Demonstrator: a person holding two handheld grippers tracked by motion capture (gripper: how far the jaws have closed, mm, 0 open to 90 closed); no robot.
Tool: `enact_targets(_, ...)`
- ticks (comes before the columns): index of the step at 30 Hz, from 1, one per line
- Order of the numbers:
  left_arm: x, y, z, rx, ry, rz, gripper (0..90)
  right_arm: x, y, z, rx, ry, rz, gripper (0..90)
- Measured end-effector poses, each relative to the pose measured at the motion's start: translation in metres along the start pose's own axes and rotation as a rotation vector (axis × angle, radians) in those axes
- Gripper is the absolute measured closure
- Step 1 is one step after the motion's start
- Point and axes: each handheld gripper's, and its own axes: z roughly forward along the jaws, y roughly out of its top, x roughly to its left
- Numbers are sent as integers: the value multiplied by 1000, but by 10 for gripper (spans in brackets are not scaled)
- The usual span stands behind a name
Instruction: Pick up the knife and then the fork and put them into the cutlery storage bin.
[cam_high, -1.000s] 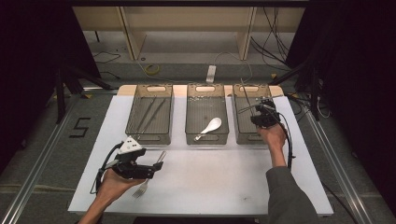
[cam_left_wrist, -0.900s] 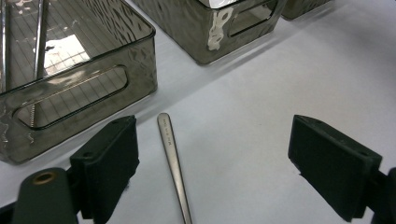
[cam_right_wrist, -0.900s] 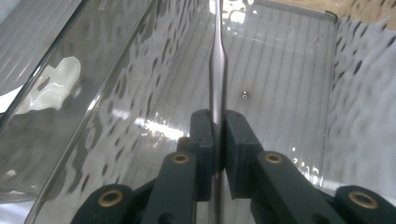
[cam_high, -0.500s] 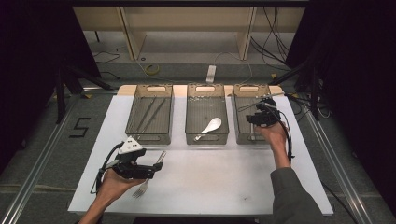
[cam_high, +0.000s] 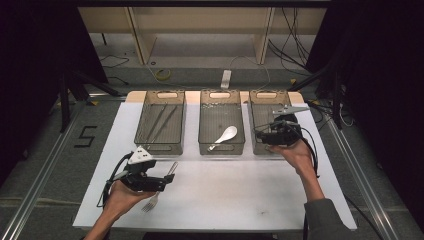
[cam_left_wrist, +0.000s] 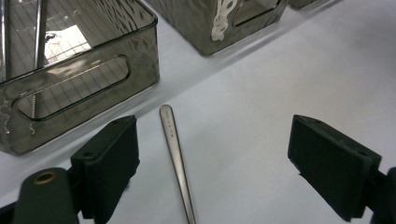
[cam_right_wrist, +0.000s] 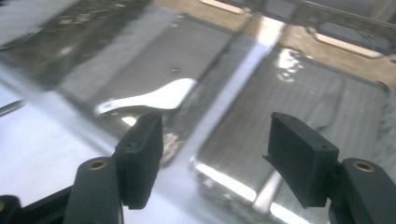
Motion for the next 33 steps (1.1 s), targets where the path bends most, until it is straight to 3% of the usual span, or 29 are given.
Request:
enact_targets(3, -1, 0, 2, 37, 10, 9, 164, 10, -9, -9, -14, 24, -31, 325)
enact_targets(6, -1, 0, 5, 80, 20, 14, 169, 15, -20, -18, -36, 68, -24, 320)
enact_targets(14, 1, 0, 7, 131, 35, 5, 188, 29, -53, -37, -95, 118, -17, 295)
enact_targets(20, 0, 0, 12, 198, 56, 8, 214, 36, -74, -41, -90, 149, -8, 288)
enact_targets(27, 1, -2, 19, 292, 77, 32, 341, 47, -85, -40, -62, 162, -35, 288)
enact_targets(33, 2, -3, 27, 383, 67, 38, 471, 55, -91, -40, -40, 170, -55, 290)
